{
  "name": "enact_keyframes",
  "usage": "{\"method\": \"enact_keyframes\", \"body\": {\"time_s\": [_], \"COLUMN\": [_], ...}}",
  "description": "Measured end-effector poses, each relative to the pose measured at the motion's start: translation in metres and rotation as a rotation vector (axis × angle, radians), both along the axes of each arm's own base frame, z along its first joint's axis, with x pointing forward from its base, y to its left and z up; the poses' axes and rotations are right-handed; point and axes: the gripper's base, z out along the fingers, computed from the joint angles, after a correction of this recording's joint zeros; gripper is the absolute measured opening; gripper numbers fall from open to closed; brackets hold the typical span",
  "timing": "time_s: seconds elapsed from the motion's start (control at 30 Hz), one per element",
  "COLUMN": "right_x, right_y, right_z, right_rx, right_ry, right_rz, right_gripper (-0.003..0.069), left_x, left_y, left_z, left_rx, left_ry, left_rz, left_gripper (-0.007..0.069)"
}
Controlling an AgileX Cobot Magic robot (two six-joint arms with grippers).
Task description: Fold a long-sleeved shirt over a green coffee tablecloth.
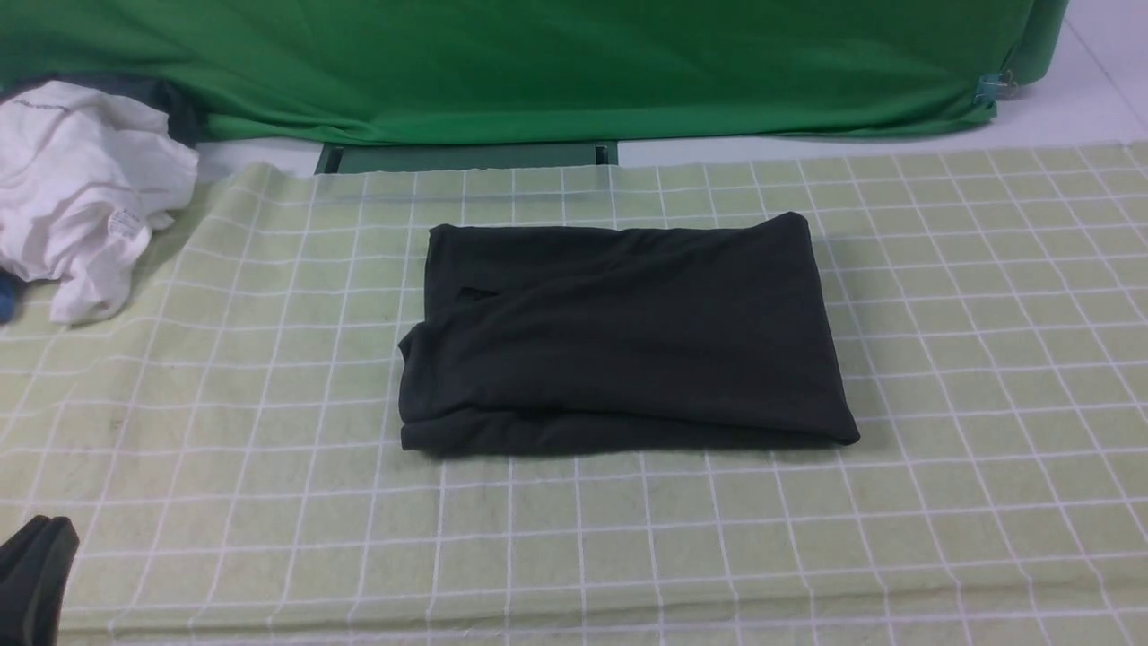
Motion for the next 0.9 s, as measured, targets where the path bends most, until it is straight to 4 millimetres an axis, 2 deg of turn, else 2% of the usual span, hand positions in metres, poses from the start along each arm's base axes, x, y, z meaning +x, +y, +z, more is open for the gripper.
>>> {"method": "enact_keyframes", "body": {"time_s": [0.9], "right_x": [0.0], "right_y": [0.0], "right_z": [0.0], "right_rx": [0.0], "right_ry": [0.0], "right_rz": [0.0], "right_gripper": [0.0238], "left_x": [-0.0001], "left_y": [0.0001], "left_z": [-0.0006], "left_rx": [0.021], "left_ry": [0.007], "left_rz": [-0.001], "left_gripper": [0.0016]}}
